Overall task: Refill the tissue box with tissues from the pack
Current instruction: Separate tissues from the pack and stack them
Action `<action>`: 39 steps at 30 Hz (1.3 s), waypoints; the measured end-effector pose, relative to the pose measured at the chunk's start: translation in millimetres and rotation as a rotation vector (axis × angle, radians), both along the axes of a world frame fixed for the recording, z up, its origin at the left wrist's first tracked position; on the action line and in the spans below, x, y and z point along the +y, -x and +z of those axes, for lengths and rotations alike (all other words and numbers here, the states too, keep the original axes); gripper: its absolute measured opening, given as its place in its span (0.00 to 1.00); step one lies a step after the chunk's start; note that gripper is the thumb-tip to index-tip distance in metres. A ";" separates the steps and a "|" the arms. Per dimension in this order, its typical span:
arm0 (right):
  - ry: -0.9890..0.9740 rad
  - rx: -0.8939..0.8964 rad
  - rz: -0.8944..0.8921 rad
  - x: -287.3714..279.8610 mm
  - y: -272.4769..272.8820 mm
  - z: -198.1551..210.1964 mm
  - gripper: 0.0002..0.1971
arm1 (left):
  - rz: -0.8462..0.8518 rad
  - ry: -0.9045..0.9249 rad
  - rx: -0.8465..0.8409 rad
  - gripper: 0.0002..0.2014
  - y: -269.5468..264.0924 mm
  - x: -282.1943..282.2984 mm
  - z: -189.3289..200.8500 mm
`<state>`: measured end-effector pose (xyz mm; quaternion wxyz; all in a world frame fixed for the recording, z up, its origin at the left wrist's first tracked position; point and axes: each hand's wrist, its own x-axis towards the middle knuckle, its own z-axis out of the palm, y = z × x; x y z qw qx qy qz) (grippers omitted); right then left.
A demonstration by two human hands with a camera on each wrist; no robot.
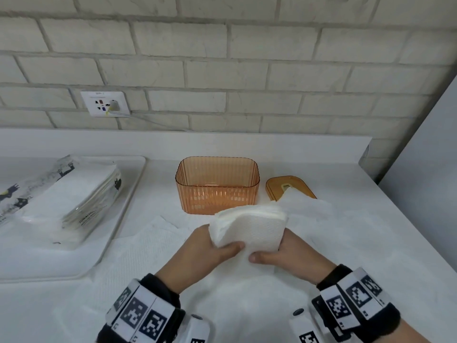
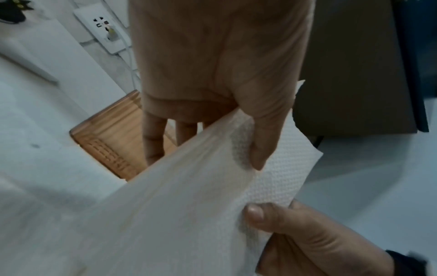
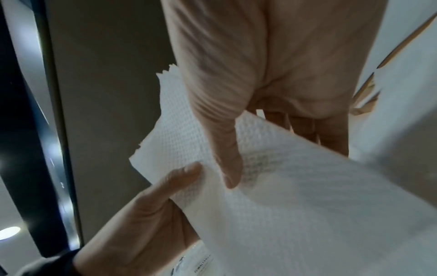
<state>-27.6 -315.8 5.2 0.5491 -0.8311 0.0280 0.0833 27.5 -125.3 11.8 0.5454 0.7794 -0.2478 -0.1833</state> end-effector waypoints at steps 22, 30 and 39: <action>-0.172 -0.058 -0.172 -29.3 -1.2 14.8 0.20 | -0.012 0.167 0.246 0.20 -22.7 32.0 1.6; 0.046 0.017 -0.087 -39.9 4.3 -9.1 0.19 | -0.136 -0.156 0.120 0.19 -25.0 24.1 -14.5; -0.084 0.030 -0.197 -41.6 -0.2 -16.2 0.21 | -0.048 -0.080 0.118 0.12 -26.6 16.8 -25.2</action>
